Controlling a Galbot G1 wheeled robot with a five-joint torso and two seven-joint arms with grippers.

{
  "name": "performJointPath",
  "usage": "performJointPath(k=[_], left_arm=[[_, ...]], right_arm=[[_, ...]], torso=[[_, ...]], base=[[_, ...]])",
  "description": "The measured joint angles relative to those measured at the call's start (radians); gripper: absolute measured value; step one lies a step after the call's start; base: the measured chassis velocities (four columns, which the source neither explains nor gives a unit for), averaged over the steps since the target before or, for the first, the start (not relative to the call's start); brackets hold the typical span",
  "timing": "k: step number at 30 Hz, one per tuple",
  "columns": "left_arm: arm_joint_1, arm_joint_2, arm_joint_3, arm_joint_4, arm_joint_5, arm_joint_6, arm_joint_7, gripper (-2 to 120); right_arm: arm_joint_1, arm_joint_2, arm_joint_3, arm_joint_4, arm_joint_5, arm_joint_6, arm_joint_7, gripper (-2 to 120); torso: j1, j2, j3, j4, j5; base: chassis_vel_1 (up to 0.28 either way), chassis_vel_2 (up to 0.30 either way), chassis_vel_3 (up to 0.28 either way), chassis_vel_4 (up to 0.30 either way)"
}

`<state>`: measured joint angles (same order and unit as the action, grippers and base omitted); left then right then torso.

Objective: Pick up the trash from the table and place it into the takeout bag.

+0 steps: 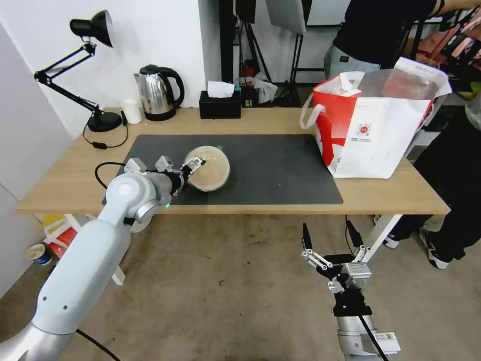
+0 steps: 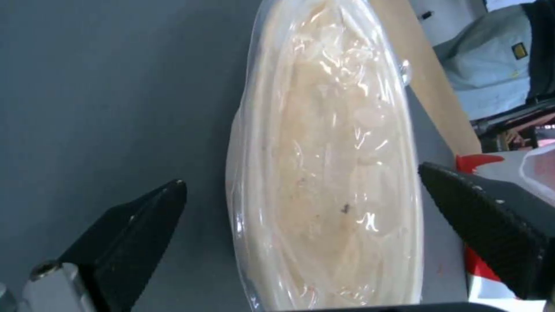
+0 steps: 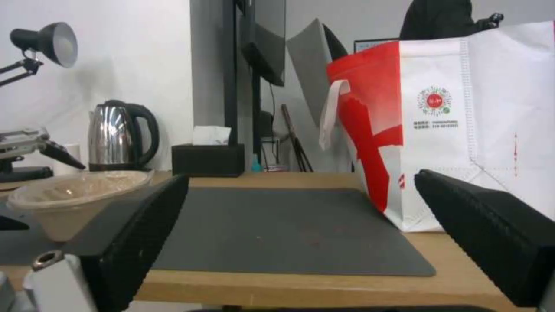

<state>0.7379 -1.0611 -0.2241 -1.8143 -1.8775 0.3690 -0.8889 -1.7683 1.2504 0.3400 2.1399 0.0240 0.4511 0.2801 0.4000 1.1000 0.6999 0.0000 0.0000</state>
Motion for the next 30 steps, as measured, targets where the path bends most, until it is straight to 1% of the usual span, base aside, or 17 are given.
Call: performJointPath(k=[6, 13, 16, 17, 20, 22, 23, 24, 25, 26, 28, 29, 30], left_arm=[[0.0, -0.015, 0.006, 0.012, 0.008, 0.002, 0.003, 100], [0.0, -0.015, 0.006, 0.015, 0.01, 0.002, 0.006, 99], [0.002, -0.015, 0.006, 0.014, 0.01, 0.002, 0.009, 89], [0.002, -0.015, 0.006, 0.014, 0.01, 0.002, 0.009, 89], [0.001, -0.01, 0.006, 0.01, 0.009, 0.001, 0.012, 74], [0.001, -0.01, 0.006, 0.009, 0.009, 0.001, 0.012, 72], [-0.001, -0.009, 0.006, 0.008, 0.009, 0.0, 0.012, 64], [-0.002, -0.009, 0.007, 0.007, 0.009, 0.0, 0.013, 59], [-0.002, -0.009, 0.007, 0.006, 0.009, 0.0, 0.013, 56], [-0.002, -0.009, 0.007, 0.006, 0.009, 0.0, 0.013, 56], [-0.002, -0.01, 0.008, 0.005, 0.009, -0.001, 0.013, 46], [-0.002, -0.01, 0.008, 0.005, 0.009, -0.001, 0.013, 46], [-0.002, -0.01, 0.009, 0.004, 0.009, -0.002, 0.013, 42]], right_arm=[[0.0, 0.0, 0.0, 0.0, 0.0, 0.0, 0.0, 100], [0.0, 0.0, 0.0, 0.0, 0.0, 0.0, 0.0, 100], [0.0, 0.0, 0.0, 0.0, 0.0, 0.0, 0.0, 100], [0.0, 0.0, 0.0, 0.0, 0.0, 0.0, 0.0, 100], [0.0, 0.0, 0.0, 0.0, 0.0, 0.0, 0.0, 100], [0.0, 0.0, 0.0, 0.0, 0.0, 0.0, 0.0, 100], [0.0, 0.0, 0.0, 0.0, 0.0, 0.0, 0.0, 100], [0.0, 0.0, 0.0, 0.0, 0.0, 0.0, 0.0, 100], [0.0, 0.0, 0.0, 0.0, 0.0, 0.0, 0.0, 100], [0.0, 0.0, 0.0, 0.0, 0.0, 0.0, 0.0, 100], [0.0, 0.0, 0.0, 0.0, 0.0, 0.0, 0.0, 100], [0.0, 0.0, 0.0, 0.0, 0.0, 0.0, 0.0, 100], [0.0, 0.0, 0.0, 0.0, 0.0, 0.0, 0.0, 100]], torso=[[0.0, 0.0, 0.0, 0.0, -0.0001], [0.0, 0.0, 0.0, 0.0, -0.0001], [0.0, 0.0, 0.0, 0.0, -0.0001], [0.0, 0.0, 0.0, 0.0, -0.0001], [0.0, 0.0, 0.0, 0.0, 0.0], [0.0, 0.0, 0.0, 0.0, 0.0], [0.0, 0.0, 0.0, 0.0, 0.0], [0.0, 0.0, 0.0, 0.0, 0.0], [0.0, 0.0, 0.0, 0.0, 0.0], [0.0, 0.0, 0.0, 0.0, 0.0], [0.0, 0.0, 0.0, 0.0, 0.0], [0.0, 0.0, 0.0, 0.0, 0.0], [0.0, 0.0, 0.0, 0.0, 0.0]], base=[[0.0, 0.0, 0.0, 0.0], [0.0, 0.0, 0.0, 0.0], [0.0, 0.0, 0.0, 0.0], [0.0, 0.0, 0.0, 0.0], [0.0, 0.0, 0.0, 0.0], [0.0, 0.0, 0.0, 0.0], [0.0, 0.0, 0.0, 0.0], [0.0, 0.0, 0.0, 0.0], [0.0, 0.0, 0.0, 0.0], [0.0, 0.0, 0.0, 0.0], [0.0, 0.0, 0.0, 0.0], [0.0, 0.0, 0.0, 0.0], [0.0, 0.0, 0.0, 0.0]])
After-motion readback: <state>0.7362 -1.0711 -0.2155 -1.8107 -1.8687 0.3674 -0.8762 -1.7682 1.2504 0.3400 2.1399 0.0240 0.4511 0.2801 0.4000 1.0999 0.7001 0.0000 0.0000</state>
